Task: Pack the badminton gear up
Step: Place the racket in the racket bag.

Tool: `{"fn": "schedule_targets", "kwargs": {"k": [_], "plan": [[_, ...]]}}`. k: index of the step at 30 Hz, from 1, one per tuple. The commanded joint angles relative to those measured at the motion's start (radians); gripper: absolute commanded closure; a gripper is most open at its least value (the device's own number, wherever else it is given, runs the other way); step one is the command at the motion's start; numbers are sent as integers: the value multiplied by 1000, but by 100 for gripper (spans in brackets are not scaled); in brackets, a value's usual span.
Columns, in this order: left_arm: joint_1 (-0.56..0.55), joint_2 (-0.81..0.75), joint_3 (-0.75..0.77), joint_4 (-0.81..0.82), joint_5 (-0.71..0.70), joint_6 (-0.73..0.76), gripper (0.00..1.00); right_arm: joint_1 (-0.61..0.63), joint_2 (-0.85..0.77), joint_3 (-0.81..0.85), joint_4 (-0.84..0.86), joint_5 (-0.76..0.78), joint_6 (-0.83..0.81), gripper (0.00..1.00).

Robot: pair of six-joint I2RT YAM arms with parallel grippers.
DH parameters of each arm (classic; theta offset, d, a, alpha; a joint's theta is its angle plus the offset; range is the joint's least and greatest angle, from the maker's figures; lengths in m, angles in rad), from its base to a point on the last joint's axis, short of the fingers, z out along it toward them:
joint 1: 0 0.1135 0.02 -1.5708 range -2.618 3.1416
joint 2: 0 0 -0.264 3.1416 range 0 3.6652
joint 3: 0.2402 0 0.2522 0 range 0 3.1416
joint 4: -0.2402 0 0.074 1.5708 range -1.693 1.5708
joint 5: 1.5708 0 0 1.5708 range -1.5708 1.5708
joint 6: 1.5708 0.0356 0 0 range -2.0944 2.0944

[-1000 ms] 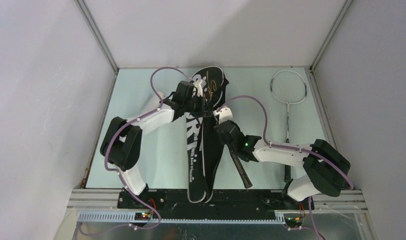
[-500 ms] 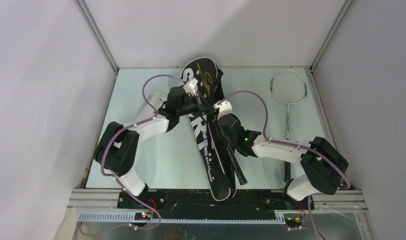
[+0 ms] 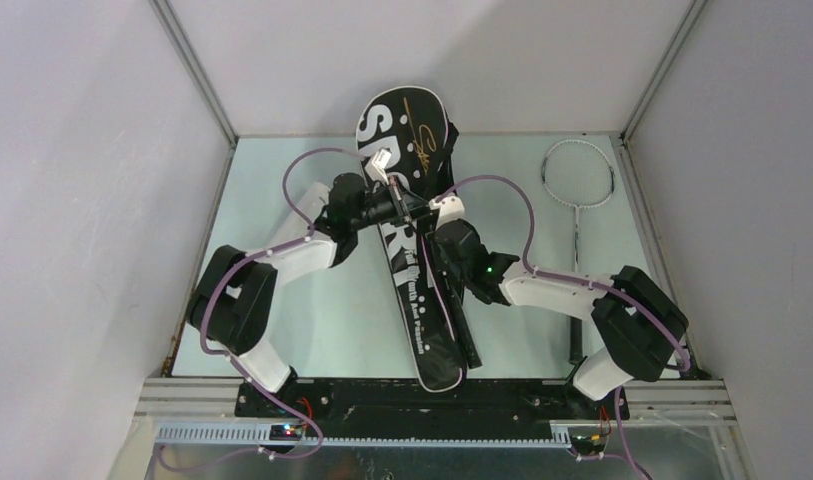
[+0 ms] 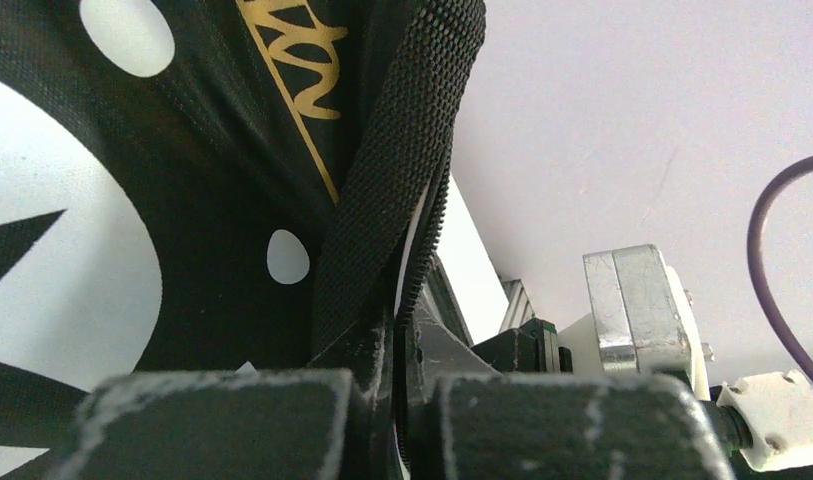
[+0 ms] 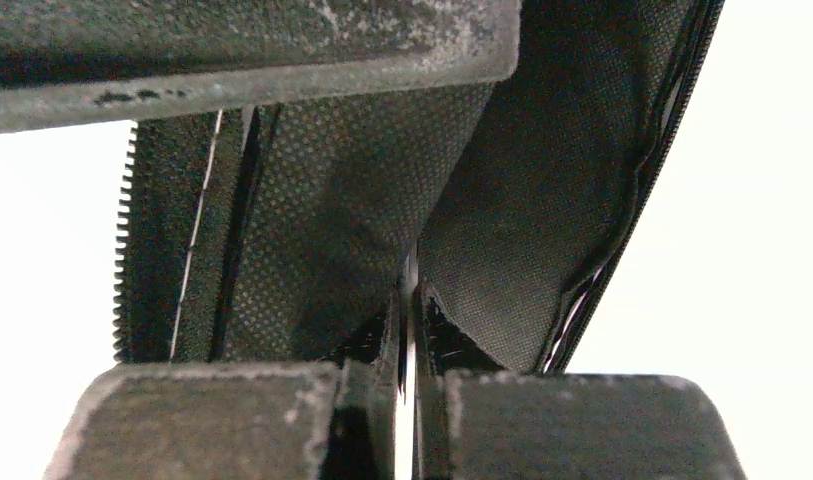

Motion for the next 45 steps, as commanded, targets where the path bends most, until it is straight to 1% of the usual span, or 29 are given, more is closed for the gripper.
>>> {"fn": "schedule_targets", "kwargs": {"k": [1, 2, 3, 4, 6, 7, 8, 9, 10, 12, 14, 16, 19, 21, 25, 30, 34, 36, 40, 41, 42, 43, 45], "plan": [[-47, -45, 84, -180, 121, 96, 100, -10, -23, 85, 90, -99, 2, 92], [-42, -42, 99, -267, 95, 126, 100, -12, -40, 85, 55, -112, -3, 89], [-38, -40, 123, -304, 51, 179, 100, -17, -50, 84, 38, -140, -9, 82], [-28, -33, 134, -352, 35, 200, 100, -20, -70, 84, -3, -154, -9, 79], [-7, -16, 164, -393, 2, 230, 100, -24, -108, 76, -54, -189, -15, 66], [1, -3, 181, -399, 0, 236, 100, -29, -124, 66, -69, -208, -14, 63], [15, 4, 188, -405, -2, 236, 100, -33, -154, 60, -97, -216, -13, 58], [21, 17, 201, -408, -3, 236, 100, -35, -171, 47, -122, -239, -10, 55], [30, 23, 209, -413, -4, 236, 100, -41, -208, 40, -129, -252, -5, 51], [37, 35, 224, -418, -4, 235, 100, -49, -266, 19, -196, -281, 18, 45], [39, 39, 231, -416, -3, 231, 100, -54, -325, -7, -246, -313, 46, 40], [39, 36, 229, -414, -5, 229, 100, -56, -387, -51, -281, -340, 70, 38], [39, 25, 216, -410, -14, 228, 100, -56, -485, -134, -341, -362, 134, 37], [39, 23, 206, -399, -14, 221, 100, -54, -533, -187, -356, -413, 171, 37], [39, 26, 200, -386, -13, 209, 100, -40, -574, -276, -353, -488, 235, 37], [38, 25, 197, -379, -15, 199, 100, -1, -530, -319, -347, -472, 264, 40], [37, 20, 193, -378, -15, 198, 100, 23, -454, -320, -314, -430, 277, 41], [37, 18, 190, -376, -15, 196, 100, 26, -411, -320, -281, -435, 281, 42], [37, 17, 182, -368, -11, 190, 100, 28, -315, -319, -175, -474, 305, 51], [37, 17, 180, -368, -8, 189, 100, 27, -307, -319, -164, -476, 312, 66], [37, 13, 175, -366, -8, 188, 100, 28, -299, -319, -153, -481, 324, 75], [37, 11, 172, -365, -6, 189, 100, 28, -300, -319, -134, -494, 325, 88], [37, 3, 161, -364, -5, 190, 100, 26, -317, -319, -94, -547, 316, 100]]}}
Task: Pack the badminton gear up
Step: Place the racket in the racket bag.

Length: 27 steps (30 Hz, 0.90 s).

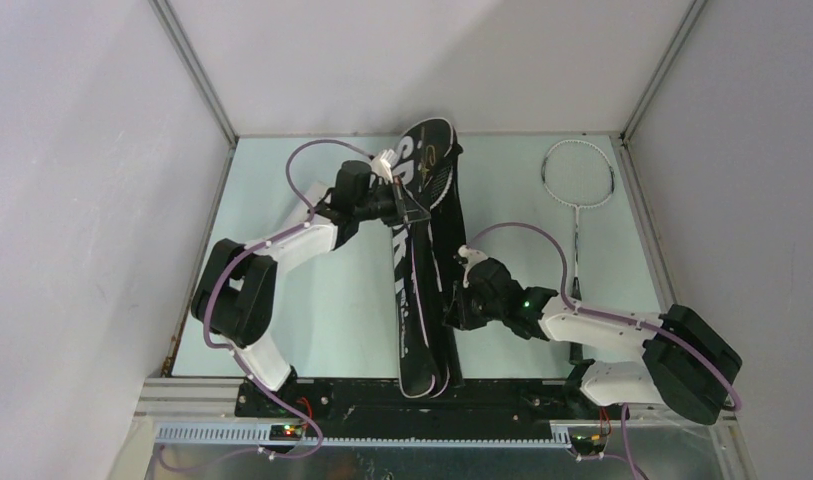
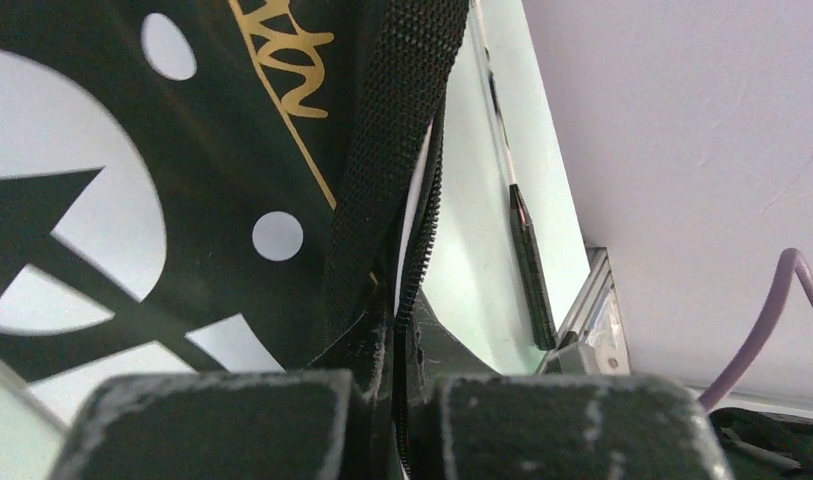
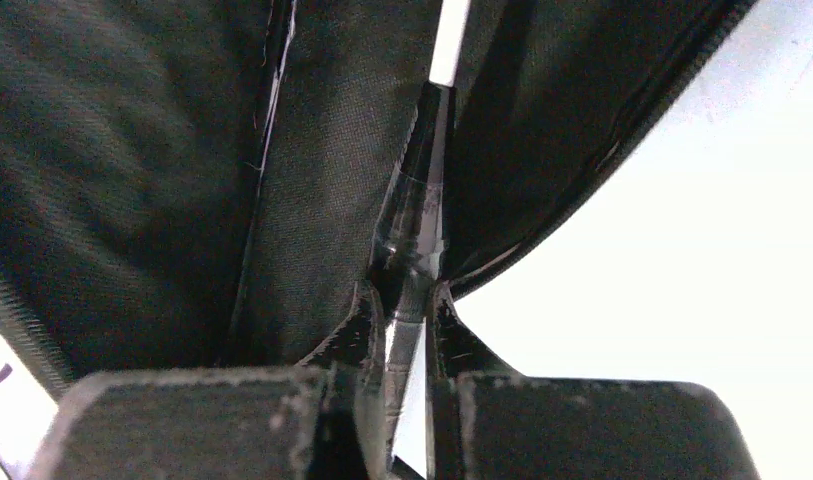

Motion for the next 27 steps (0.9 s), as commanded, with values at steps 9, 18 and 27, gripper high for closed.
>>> {"fn": "schedule_targets", "kwargs": {"k": [9, 18, 27], "plan": [[-18, -78, -65, 73, 28, -11, 100, -47, -109, 100, 141, -264, -58, 100], [-35, -98, -125, 289, 161, -164, 100, -43, 0, 135, 205, -166, -66, 100], [-41, -134, -207, 459, 209, -295, 100, -33, 93, 139, 313, -74, -62, 100]]}}
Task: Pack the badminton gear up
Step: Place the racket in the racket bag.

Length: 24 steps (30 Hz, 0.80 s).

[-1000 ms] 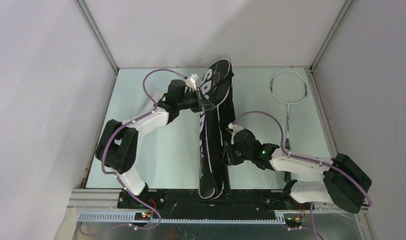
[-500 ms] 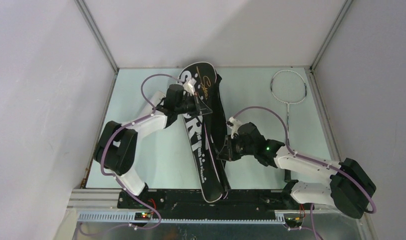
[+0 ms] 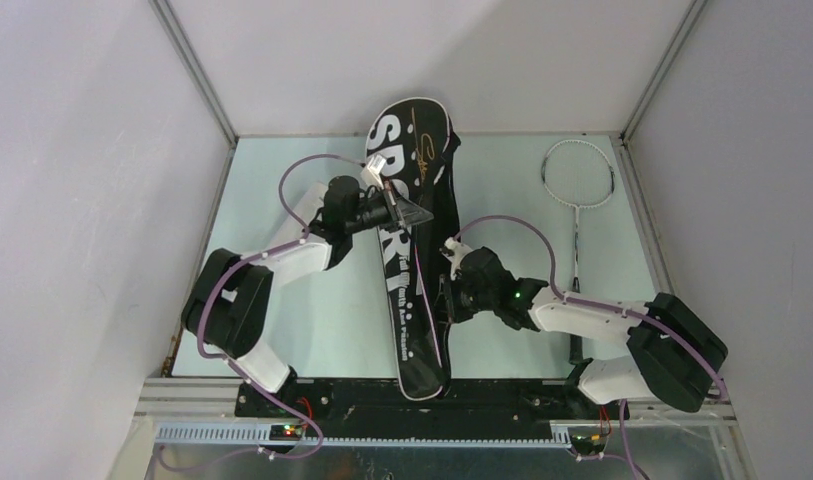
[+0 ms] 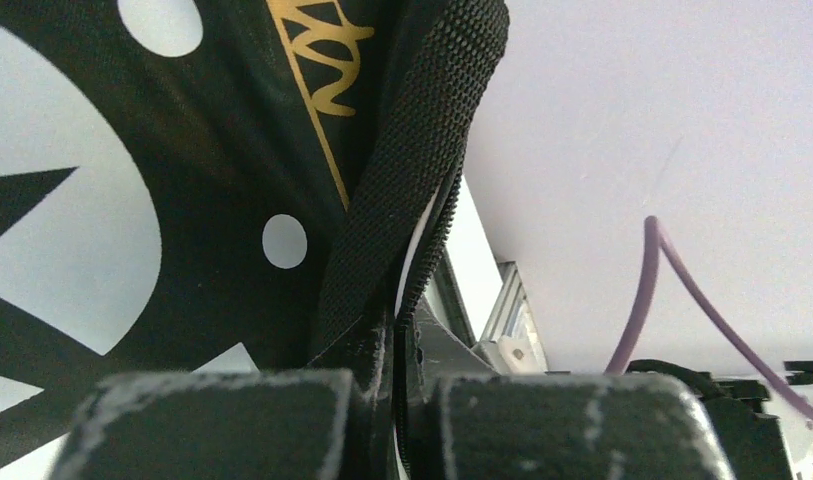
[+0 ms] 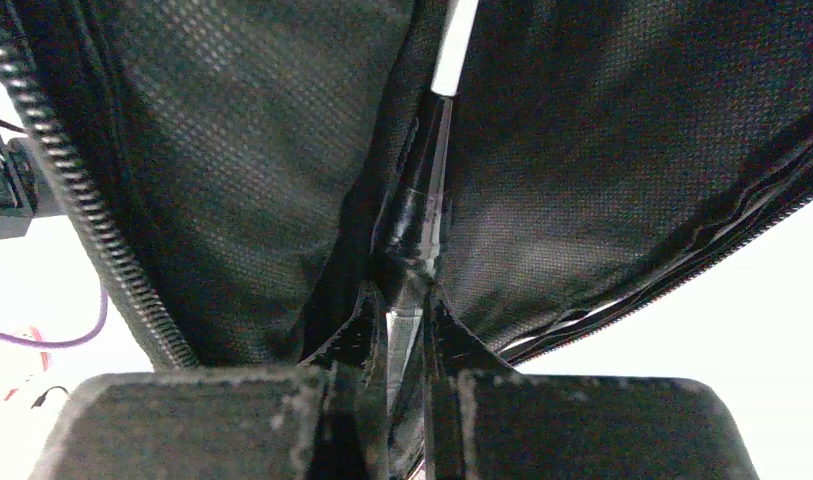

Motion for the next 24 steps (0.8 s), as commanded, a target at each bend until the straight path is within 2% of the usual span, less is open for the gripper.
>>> {"fn": "schedule_targets", "kwargs": {"k": [1, 5, 9, 11, 13, 17, 24], "plan": [[-37, -71, -19, 122, 142, -93, 100, 4, 22, 74, 232, 91, -47, 100], [-37, -57, -11, 135, 138, -100, 100, 30, 61, 82, 273, 94, -50, 100], [-37, -33, -10, 149, 139, -113, 100, 72, 100, 119, 256, 181, -87, 100], [-36, -27, -5, 124, 132, -98, 100, 80, 101, 137, 238, 208, -109, 96], [-33, -26, 7, 82, 123, -60, 100, 73, 87, 142, 219, 198, -118, 88], [-21, -35, 41, -4, 90, 5, 100, 52, 13, 142, 124, 213, -153, 64], [1, -59, 73, -133, 11, 88, 100, 9, -250, 132, -118, 302, -274, 32]]}}
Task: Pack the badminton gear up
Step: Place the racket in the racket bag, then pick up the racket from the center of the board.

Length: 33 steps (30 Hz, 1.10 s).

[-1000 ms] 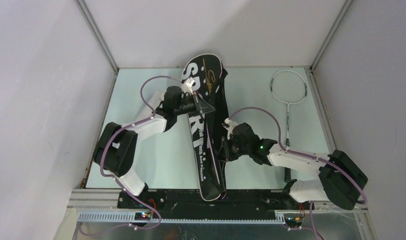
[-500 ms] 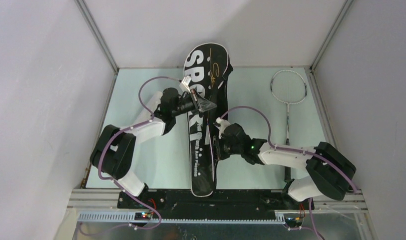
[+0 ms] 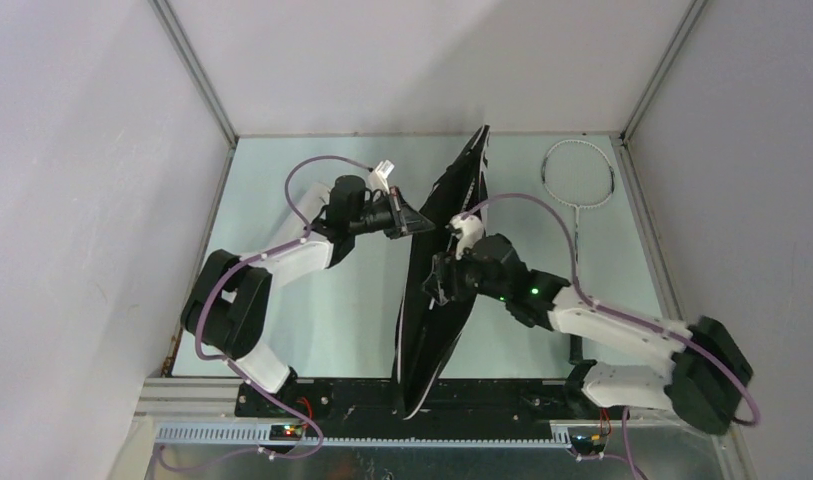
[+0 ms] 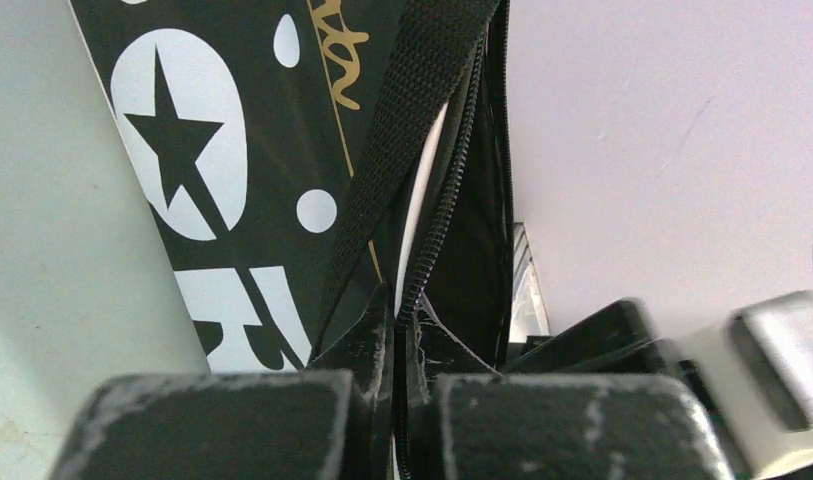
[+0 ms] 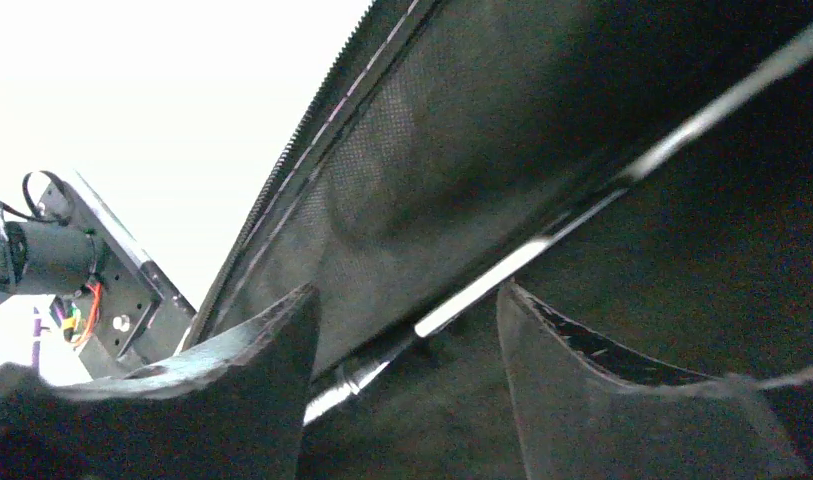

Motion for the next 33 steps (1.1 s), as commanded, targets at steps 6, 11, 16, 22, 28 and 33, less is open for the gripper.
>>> {"fn": "schedule_targets", "kwargs": {"k": [6, 11, 16, 22, 28, 33], "plan": [[25, -22, 56, -9, -36, 67, 100, -105, -386, 2, -229, 212, -159, 1], [33, -4, 60, -43, -59, 98, 100, -374, -432, -22, -305, 262, -88, 1], [34, -24, 58, -70, -96, 125, 100, -734, -303, -4, -332, 95, -57, 1], [11, -70, 94, -190, -228, 211, 100, -1009, 53, 117, -374, 122, -134, 1], [-9, -93, 96, -213, -310, 237, 100, -1050, 299, 231, -403, 247, -191, 7], [-29, -76, 137, -264, -356, 268, 100, -1073, 371, 257, -394, 226, -206, 15]]}}
